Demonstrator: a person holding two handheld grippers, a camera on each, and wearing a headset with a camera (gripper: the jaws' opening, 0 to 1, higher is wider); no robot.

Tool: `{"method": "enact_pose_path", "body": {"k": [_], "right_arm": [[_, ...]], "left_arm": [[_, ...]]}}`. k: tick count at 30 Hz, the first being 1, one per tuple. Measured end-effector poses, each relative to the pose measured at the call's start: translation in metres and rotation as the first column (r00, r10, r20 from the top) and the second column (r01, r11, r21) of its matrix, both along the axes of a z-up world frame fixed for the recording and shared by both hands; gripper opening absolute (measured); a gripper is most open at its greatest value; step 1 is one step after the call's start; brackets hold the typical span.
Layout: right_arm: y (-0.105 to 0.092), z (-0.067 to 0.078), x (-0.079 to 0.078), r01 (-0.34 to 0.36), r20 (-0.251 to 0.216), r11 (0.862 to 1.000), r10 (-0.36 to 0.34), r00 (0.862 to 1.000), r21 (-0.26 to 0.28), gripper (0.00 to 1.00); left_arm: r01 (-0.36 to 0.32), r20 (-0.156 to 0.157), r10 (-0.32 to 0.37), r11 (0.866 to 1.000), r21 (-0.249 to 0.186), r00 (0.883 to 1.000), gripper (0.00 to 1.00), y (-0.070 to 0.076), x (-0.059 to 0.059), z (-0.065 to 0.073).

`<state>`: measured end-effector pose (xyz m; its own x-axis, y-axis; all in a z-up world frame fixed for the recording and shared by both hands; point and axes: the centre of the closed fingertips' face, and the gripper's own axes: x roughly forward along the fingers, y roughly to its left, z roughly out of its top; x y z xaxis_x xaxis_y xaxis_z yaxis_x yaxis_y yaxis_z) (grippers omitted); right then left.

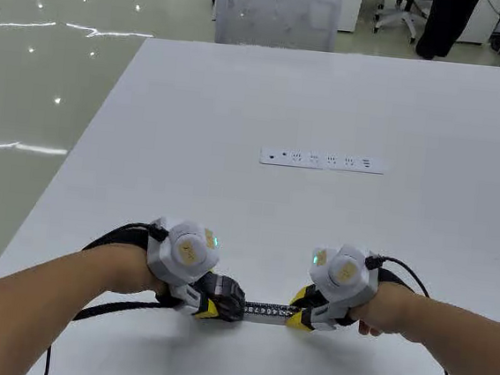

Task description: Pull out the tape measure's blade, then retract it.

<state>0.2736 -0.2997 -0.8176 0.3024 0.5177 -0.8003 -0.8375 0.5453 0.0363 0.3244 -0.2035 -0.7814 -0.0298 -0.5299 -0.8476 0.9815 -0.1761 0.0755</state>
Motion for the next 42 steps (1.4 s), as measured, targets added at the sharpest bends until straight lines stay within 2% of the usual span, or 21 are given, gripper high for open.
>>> {"method": "enact_pose_path", "body": {"k": [13,17,42], "right_arm": [[-0.019,0.002,-0.007,0.02,-0.012,1.0,-0.019,1.0,0.013,0.13],[-0.022,0.004,-0.009,0.018,-0.015,1.0,-0.018,1.0,0.013,0.13],[-0.034,-0.001,-0.008,0.024,-0.013,1.0,-0.024,1.0,0.01,0.13]], "left_arm": [[-0.007,-0.003,0.007,1.0,0.004,1.0,0.32,-0.001,-0.001,0.0],[-0.006,-0.003,0.006,1.0,0.003,1.0,0.32,-0.001,-0.001,0.0],[-0.003,-0.002,0.003,1.0,0.005,1.0,0.32,-0.001,0.0,0.0]]}}
